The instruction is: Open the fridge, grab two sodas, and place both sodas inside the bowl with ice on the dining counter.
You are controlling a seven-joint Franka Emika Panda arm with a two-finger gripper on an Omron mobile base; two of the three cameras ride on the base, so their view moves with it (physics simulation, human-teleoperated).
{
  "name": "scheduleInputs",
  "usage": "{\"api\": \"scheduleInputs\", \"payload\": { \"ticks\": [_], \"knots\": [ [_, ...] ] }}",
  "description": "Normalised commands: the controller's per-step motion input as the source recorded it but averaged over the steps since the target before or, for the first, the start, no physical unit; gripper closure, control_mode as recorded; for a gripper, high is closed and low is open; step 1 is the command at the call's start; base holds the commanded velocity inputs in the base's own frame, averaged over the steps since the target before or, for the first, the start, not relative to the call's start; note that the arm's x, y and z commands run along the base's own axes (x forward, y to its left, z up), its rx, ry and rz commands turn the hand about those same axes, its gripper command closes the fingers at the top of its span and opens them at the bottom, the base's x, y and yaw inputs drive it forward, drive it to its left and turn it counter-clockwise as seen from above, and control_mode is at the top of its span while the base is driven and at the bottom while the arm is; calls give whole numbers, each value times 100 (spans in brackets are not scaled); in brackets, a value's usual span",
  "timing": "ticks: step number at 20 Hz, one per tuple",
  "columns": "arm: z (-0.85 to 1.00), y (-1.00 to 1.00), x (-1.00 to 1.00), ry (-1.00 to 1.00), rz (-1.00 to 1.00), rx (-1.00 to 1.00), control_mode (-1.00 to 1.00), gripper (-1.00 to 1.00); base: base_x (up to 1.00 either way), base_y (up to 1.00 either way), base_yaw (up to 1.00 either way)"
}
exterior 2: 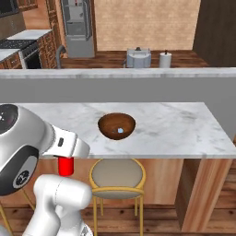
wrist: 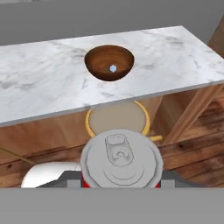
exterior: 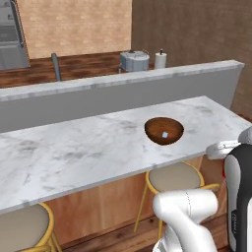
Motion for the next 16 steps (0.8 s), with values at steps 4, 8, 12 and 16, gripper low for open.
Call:
{"api": "scheduleInputs", "payload": {
  "ticks": [4,8,12,16],
  "knots": [
    [9,8,100,29,-3,0,-100,100,0,0,0],
    [3,17,100,34,-2,-1,-100,100,0,0,0],
    [4,2,94,29,0,-4,-100,100,0,0,0],
    [0,0,89,15,7,0,-100,100,0,0,0]
  ]
}}
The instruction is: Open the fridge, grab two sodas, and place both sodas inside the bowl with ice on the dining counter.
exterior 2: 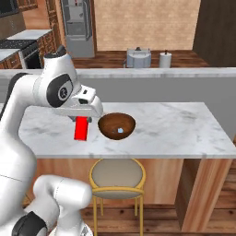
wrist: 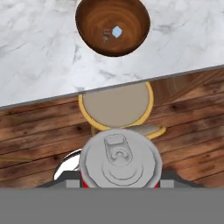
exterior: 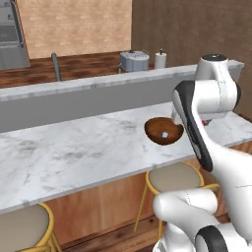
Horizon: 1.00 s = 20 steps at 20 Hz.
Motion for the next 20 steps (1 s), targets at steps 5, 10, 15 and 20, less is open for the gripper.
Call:
{"api": "scheduleInputs", "payload": {
  "ticks": [5,10,15,20],
  "knots": [
    [-12,0,51,1,26,0,-100,100,0,0,0],
    [-20,-1,44,-4,35,0,-100,100,0,0,0],
    [-13,-1,32,-2,34,-1,-100,100,0,0,0],
    [-5,-11,14,1,27,-6,-100,100,0,0,0]
  ]
}}
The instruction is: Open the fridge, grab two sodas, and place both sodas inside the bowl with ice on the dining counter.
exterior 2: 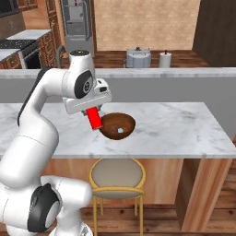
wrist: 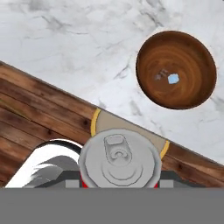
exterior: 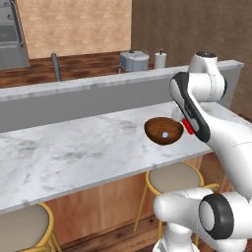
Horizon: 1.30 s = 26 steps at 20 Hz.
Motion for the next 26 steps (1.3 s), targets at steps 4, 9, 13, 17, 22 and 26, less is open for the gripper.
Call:
{"api": "scheduleInputs", "payload": {
  "ticks": [4,9,13,17,22,26],
  "knots": [
    [-6,-5,30,9,22,-4,-100,100,0,0,0],
    [-19,-6,42,7,16,-1,-100,100,0,0,0],
    [-17,-2,55,0,9,1,-100,100,0,0,0],
    [-14,0,62,6,9,0,-100,100,0,0,0],
    [-30,0,40,7,7,0,-100,100,0,0,0],
    [-35,-3,35,4,6,0,-100,100,0,0,0]
  ]
}}
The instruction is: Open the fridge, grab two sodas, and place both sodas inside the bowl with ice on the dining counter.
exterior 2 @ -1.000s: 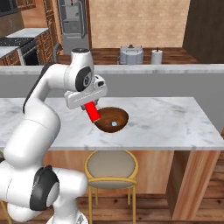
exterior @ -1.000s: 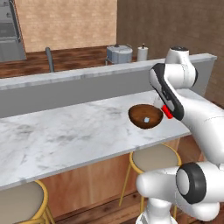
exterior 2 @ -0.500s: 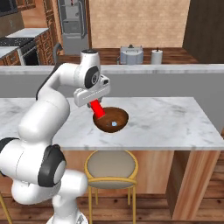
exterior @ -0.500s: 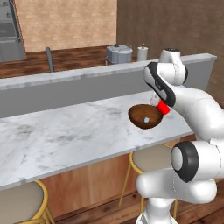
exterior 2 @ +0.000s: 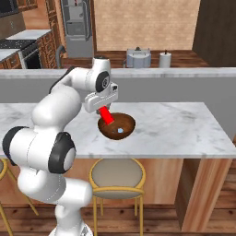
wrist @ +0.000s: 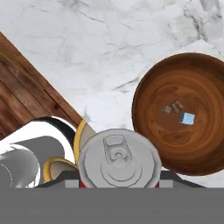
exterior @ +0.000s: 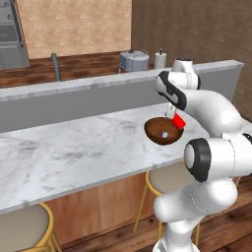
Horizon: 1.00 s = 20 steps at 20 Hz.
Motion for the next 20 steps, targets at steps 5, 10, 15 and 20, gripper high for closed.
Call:
{"api": "scheduleInputs", "payload": {
  "ticks": [5,10,15,20],
  "knots": [
    [-31,-6,32,3,5,0,-100,100,0,0,0],
    [-14,-15,20,0,2,0,-100,100,0,0,0],
    [-17,-13,23,2,1,0,-100,100,0,0,0],
    [-19,-5,29,3,1,0,-100,100,0,0,0]
  ]
}}
